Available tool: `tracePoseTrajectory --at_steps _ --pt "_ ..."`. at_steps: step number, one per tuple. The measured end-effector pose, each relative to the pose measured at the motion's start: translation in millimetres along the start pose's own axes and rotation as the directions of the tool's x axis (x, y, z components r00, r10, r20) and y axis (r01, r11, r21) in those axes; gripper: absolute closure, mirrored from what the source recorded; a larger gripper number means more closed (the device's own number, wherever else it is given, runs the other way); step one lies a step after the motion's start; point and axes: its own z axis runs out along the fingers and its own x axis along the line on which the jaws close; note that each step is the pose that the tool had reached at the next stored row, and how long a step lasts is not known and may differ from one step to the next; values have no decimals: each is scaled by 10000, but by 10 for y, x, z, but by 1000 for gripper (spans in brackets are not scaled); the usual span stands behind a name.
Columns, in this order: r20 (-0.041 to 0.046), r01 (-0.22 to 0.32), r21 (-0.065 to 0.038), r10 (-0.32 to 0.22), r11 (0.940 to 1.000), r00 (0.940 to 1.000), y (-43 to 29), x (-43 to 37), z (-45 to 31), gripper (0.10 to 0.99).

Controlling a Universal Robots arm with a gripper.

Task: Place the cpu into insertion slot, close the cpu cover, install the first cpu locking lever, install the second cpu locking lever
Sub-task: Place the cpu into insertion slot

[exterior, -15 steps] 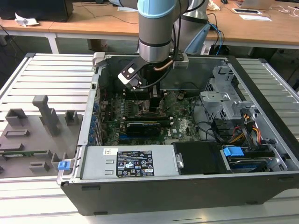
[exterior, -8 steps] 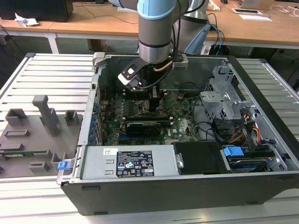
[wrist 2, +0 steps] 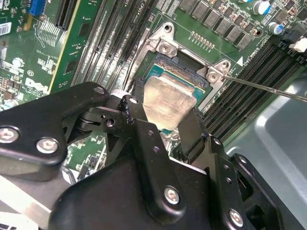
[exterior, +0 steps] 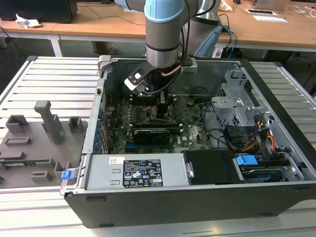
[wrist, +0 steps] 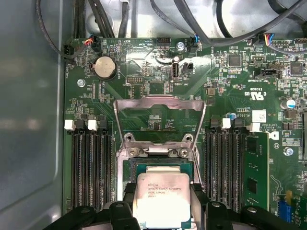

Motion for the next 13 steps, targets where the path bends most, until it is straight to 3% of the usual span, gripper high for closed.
tracePoseTrajectory --at_steps 13 --pt "-1 -2 -1 2 10000 10000 -2 0 22 557"
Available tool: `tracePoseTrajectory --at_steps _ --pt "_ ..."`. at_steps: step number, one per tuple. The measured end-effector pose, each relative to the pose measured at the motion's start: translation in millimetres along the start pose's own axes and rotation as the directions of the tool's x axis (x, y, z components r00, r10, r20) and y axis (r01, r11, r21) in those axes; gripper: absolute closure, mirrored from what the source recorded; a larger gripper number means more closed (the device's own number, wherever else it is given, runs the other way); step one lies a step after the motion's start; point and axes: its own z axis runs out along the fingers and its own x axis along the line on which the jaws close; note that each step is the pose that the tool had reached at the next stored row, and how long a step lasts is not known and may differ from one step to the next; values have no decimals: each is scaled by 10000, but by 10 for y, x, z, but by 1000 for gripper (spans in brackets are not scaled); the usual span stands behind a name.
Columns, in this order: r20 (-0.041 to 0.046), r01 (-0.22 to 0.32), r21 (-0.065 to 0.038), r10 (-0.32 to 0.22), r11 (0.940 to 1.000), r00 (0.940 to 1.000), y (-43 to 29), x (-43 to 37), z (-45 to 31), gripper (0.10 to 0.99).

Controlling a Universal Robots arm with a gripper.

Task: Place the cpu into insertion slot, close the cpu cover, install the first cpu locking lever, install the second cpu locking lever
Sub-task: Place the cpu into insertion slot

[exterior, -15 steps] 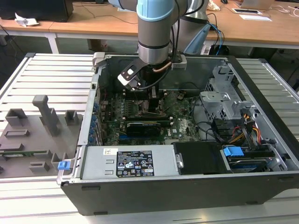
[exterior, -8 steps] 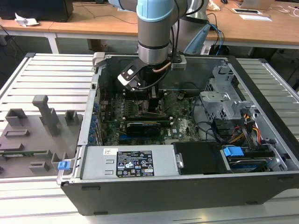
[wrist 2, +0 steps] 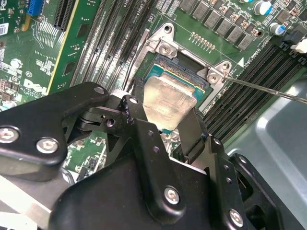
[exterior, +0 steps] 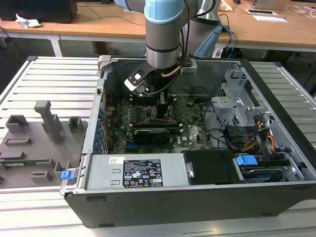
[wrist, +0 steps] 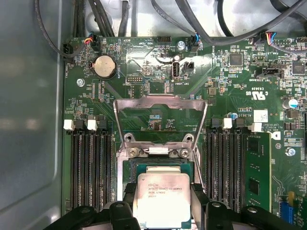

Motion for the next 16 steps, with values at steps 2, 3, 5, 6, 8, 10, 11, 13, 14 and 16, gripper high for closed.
tracePoseTrajectory --at_steps 2,3,5,6,8,10,11,13,14,16 --pt "1 0 1 0 10000 10000 -1 0 4 557" --pt "-1 -1 -1 1 10000 10000 -1 2 6 557" --pt "0 1 0 -1 10000 10000 -1 3 8 557" --pt "-1 -1 -1 1 10000 10000 -2 5 11 557" --pt "-1 -1 0 1 10000 10000 -3 19 14 557" --pt "-1 -3 0 3 10000 10000 -10 27 19 557" --pt "0 -10 0 10 10000 10000 -18 28 31 557" --pt "1 -35 0 35 10000 10000 -19 27 52 557" --pt "2 -55 -1 55 10000 10000 -19 27 62 557" --pt "4 -67 0 67 10000 10000 -13 27 68 557"
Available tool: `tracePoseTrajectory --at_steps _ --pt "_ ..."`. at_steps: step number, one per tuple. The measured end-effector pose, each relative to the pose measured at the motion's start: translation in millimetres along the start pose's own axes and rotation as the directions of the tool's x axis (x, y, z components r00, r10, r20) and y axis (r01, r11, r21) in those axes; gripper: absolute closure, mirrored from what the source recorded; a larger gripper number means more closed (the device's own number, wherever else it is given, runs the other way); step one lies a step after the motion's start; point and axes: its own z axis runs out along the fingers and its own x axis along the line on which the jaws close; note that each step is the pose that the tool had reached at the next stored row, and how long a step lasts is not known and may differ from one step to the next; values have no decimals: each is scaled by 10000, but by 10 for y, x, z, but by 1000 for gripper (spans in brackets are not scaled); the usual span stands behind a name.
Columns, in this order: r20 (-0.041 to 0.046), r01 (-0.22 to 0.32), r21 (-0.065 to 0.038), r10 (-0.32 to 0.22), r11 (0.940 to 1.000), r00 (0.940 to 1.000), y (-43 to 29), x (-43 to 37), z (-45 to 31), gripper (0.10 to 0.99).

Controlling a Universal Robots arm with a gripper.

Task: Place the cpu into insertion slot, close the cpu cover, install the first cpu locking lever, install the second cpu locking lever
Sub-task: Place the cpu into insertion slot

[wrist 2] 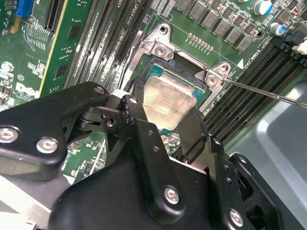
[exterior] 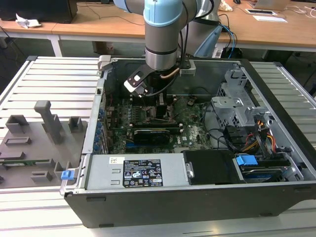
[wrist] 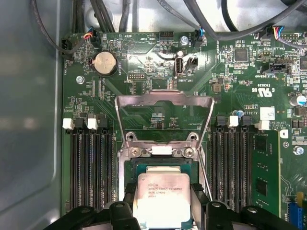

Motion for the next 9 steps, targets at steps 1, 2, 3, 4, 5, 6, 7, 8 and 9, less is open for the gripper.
tracePoseTrajectory --at_steps 1,2,3,4,5,6,7,8,9 --pt "-1 -2 -1 2 10000 10000 3 0 2 557" --pt "-2 -4 -1 4 10000 10000 5 0 6 557" --pt "-3 -4 -2 4 10000 10000 5 1 14 557" --pt "-2 -3 -1 3 10000 10000 5 0 17 557" --pt "0 -2 0 2 10000 10000 5 0 26 557" --pt "1 -3 0 3 10000 10000 5 -1 28 557" --pt "-1 -3 -1 3 10000 10000 4 0 35 557" --pt "0 -1 0 1 10000 10000 4 -1 37 557" --pt "2 -1 0 1 10000 10000 4 -1 37 557"
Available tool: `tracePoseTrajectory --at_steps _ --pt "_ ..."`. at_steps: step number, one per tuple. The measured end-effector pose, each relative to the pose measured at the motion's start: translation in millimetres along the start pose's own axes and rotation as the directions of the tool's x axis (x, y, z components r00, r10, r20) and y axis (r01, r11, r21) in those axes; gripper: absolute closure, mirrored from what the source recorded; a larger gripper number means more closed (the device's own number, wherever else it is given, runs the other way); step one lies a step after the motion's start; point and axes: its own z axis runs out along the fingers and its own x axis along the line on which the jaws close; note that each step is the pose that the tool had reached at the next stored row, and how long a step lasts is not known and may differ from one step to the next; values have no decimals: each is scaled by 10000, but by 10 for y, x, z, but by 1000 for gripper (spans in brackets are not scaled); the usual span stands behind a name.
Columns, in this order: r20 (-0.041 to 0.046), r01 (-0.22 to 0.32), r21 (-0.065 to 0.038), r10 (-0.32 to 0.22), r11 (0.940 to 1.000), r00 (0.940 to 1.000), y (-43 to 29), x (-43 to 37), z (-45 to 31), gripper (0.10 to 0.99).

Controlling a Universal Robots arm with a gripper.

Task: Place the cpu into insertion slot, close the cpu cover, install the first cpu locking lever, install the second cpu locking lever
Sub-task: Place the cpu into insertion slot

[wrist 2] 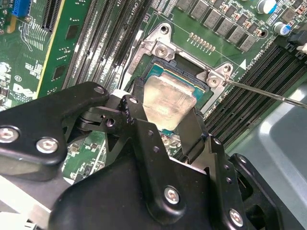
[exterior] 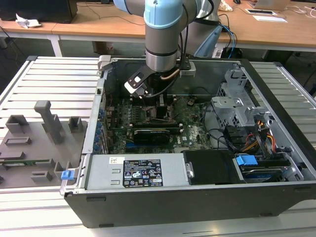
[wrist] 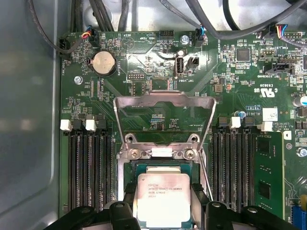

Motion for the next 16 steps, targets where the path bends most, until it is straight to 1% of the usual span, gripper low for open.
tracePoseTrajectory --at_steps 6,7,9,13,14,15,16 --pt "-2 -1 0 1 10000 10000 -1 0 2 545" --pt "-2 -1 0 1 10000 10000 -1 0 3 482" --pt "-5 -2 -2 2 10000 10000 -1 3 4 482" --pt "0 -1 1 1 10000 10000 2 5 -55 482" --pt "0 -4 12 4 10000 10000 5 6 -82 561" --pt "-1 -8 14 8 10000 10000 6 7 -98 561" --pt "0 -10 17 10 10000 10000 8 7 -105 627"
